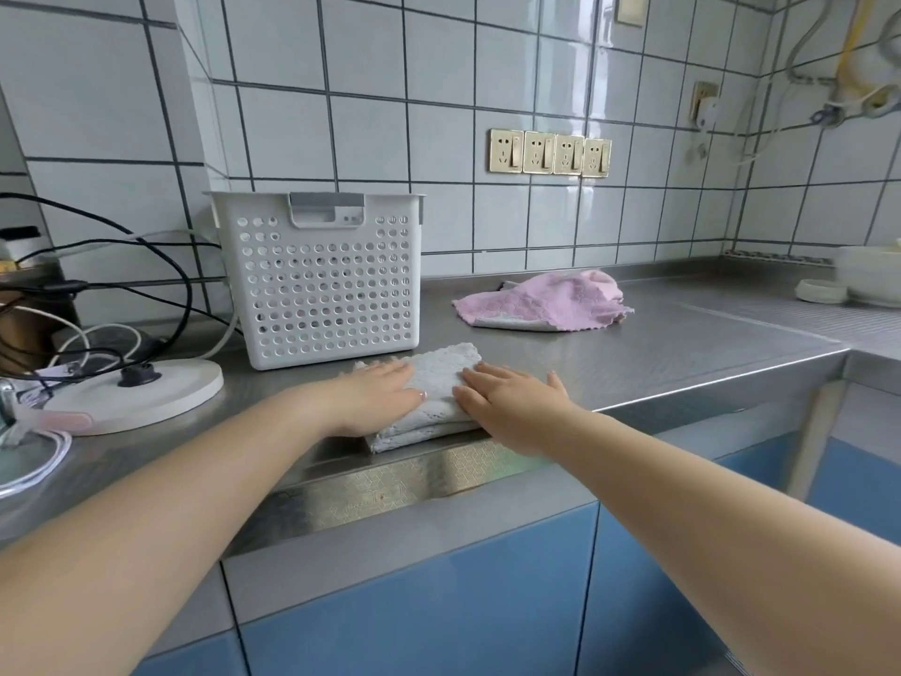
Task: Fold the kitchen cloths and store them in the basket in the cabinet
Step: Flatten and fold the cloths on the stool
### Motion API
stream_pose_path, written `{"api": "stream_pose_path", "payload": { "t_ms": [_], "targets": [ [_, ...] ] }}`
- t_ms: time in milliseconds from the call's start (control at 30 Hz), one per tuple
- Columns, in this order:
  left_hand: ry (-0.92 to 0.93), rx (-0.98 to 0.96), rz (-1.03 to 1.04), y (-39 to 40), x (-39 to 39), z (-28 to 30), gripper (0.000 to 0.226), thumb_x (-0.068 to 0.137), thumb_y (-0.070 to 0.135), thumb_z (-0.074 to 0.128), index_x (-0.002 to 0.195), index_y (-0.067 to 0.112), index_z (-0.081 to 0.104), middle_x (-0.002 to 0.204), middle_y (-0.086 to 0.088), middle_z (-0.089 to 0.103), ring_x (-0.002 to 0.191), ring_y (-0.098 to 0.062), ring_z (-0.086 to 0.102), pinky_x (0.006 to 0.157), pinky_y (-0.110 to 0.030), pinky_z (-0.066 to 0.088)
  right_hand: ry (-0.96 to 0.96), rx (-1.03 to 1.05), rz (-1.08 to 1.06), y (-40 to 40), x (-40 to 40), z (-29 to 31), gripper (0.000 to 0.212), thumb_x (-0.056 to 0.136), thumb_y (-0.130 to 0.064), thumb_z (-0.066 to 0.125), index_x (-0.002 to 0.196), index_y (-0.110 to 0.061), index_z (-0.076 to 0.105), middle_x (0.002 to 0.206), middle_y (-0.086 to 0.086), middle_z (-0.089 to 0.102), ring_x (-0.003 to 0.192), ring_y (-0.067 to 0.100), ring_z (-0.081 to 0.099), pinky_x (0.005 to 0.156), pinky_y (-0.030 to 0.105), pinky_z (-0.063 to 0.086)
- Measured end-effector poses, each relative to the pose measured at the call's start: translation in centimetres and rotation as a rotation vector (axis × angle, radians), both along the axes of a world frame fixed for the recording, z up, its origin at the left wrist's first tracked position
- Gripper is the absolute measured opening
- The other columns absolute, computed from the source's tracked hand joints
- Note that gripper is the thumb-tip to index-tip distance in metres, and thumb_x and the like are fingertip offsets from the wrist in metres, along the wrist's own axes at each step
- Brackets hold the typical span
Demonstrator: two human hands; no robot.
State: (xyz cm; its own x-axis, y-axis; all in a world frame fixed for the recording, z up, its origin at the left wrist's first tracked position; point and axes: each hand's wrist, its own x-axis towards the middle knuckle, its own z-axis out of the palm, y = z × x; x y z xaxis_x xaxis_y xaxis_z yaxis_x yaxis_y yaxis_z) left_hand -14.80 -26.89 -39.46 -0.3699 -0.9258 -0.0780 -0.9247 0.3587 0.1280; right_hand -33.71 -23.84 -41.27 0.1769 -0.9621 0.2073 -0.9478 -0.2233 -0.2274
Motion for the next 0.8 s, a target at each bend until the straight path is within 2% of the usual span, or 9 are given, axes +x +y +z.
{"api": "stream_pose_path", "payload": {
  "t_ms": [67, 133, 200, 267, 333, 467, 633, 733, 800],
  "targets": [
    [-0.015, -0.088, 0.023, 0.5, -0.6, 1.0, 0.056, 0.099, 0.041, 0.027, 0.149, 0.017, 0.022, 0.158, -0.003, 0.018, 0.144, -0.019, 0.019, 0.117, -0.041, 0.019, -0.069, -0.188, 0.038, 1.1, -0.3, 0.3, 0.043, 0.097, -0.048, 0.028, 0.123, -0.029, 0.055, 0.136, -0.006, 0.050, 0.128, 0.018, 0.043, 0.110, 0.055, 0.018],
    [0.030, -0.305, 0.007, 1.5, -1.6, 2.2, 0.045, 0.096, 0.032, 0.036, 0.139, 0.021, 0.041, 0.143, -0.001, 0.046, 0.128, -0.022, 0.044, 0.104, -0.038, 0.039, -0.302, -0.432, 0.082, 2.7, -1.1, 0.5, 0.028, 0.096, -0.036, 0.044, 0.109, -0.025, 0.066, 0.113, -0.006, 0.063, 0.101, 0.015, 0.060, 0.097, 0.039, 0.041],
    [0.194, -0.478, -0.080, 3.0, -3.8, 2.4, 0.035, 0.093, 0.030, 0.043, 0.127, 0.027, 0.053, 0.124, 0.007, 0.059, 0.113, -0.018, 0.054, 0.093, -0.036, 0.045, -0.480, -0.530, 0.100, 5.1, -3.3, -0.1, 0.018, 0.092, -0.023, 0.053, 0.099, -0.022, 0.069, 0.096, -0.009, 0.063, 0.081, 0.012, 0.063, 0.079, 0.033, 0.050],
    [0.347, -0.533, -0.190, 4.8, -6.8, 1.8, 0.027, 0.090, 0.031, 0.048, 0.113, 0.030, 0.061, 0.107, 0.012, 0.063, 0.099, -0.013, 0.058, 0.084, -0.031, 0.046, -0.563, -0.552, 0.055, 7.8, -6.4, -1.2, 0.015, 0.091, -0.016, 0.056, 0.097, -0.020, 0.069, 0.090, -0.010, 0.063, 0.074, 0.014, 0.063, 0.073, 0.031, 0.052],
    [0.430, -0.483, -0.307, 6.8, -10.9, 0.3, 0.021, 0.089, 0.031, 0.052, 0.106, 0.029, 0.064, 0.098, 0.012, 0.064, 0.089, -0.011, 0.058, 0.078, -0.028, 0.046, -0.592, -0.527, -0.055, 11.3, -10.9, -3.1, 0.016, 0.091, -0.014, 0.055, 0.098, -0.024, 0.067, 0.086, -0.011, 0.064, 0.073, 0.013, 0.064, 0.072, 0.027, 0.053],
    [0.451, -0.301, -0.535, 10.3, -18.4, -4.4, 0.019, 0.090, 0.029, 0.054, 0.106, 0.026, 0.065, 0.088, 0.014, 0.059, 0.086, -0.011, 0.058, 0.081, -0.030, 0.048, -0.559, -0.437, -0.300, 19.2, -18.7, -7.4, 0.019, 0.091, -0.014, 0.056, 0.094, -0.031, 0.065, 0.081, -0.011, 0.067, 0.070, 0.008, 0.065, 0.068, 0.021, 0.053],
    [0.395, -0.036, -0.764, 15.4, -27.0, -12.2, 0.021, 0.091, 0.033, 0.053, 0.109, 0.029, 0.063, 0.093, 0.017, 0.061, 0.086, -0.006, 0.057, 0.080, -0.030, 0.049, -0.493, -0.298, -0.649, 29.1, -25.0, -13.2, 0.016, 0.088, -0.017, 0.057, 0.097, -0.027, 0.067, 0.078, -0.016, 0.066, 0.071, 0.002, 0.062, 0.068, 0.011, 0.045],
    [0.321, 0.088, -0.878, 18.8, -30.7, -17.5, 0.021, 0.090, 0.031, 0.054, 0.109, 0.031, 0.062, 0.100, 0.016, 0.064, 0.082, -0.002, 0.056, 0.077, -0.026, 0.048, -0.504, -0.238, -0.879, 34.6, -26.6, -17.6, 0.014, 0.087, -0.019, 0.059, 0.098, -0.024, 0.067, 0.080, -0.008, 0.068, 0.076, 0.010, 0.064, 0.071, 0.018, 0.045],
    [0.232, 0.135, -0.911, 20.5, -32.4, -21.2, 0.025, 0.090, 0.024, 0.053, 0.113, 0.030, 0.061, 0.108, 0.015, 0.064, 0.088, -0.004, 0.057, 0.081, -0.027, 0.047, -0.515, -0.121, -0.990, 37.3, -26.5, -21.1, 0.015, 0.087, -0.018, 0.060, 0.099, -0.022, 0.068, 0.085, -0.005, 0.069, 0.083, 0.014, 0.065, 0.076, 0.024, 0.046]
  ]
}}
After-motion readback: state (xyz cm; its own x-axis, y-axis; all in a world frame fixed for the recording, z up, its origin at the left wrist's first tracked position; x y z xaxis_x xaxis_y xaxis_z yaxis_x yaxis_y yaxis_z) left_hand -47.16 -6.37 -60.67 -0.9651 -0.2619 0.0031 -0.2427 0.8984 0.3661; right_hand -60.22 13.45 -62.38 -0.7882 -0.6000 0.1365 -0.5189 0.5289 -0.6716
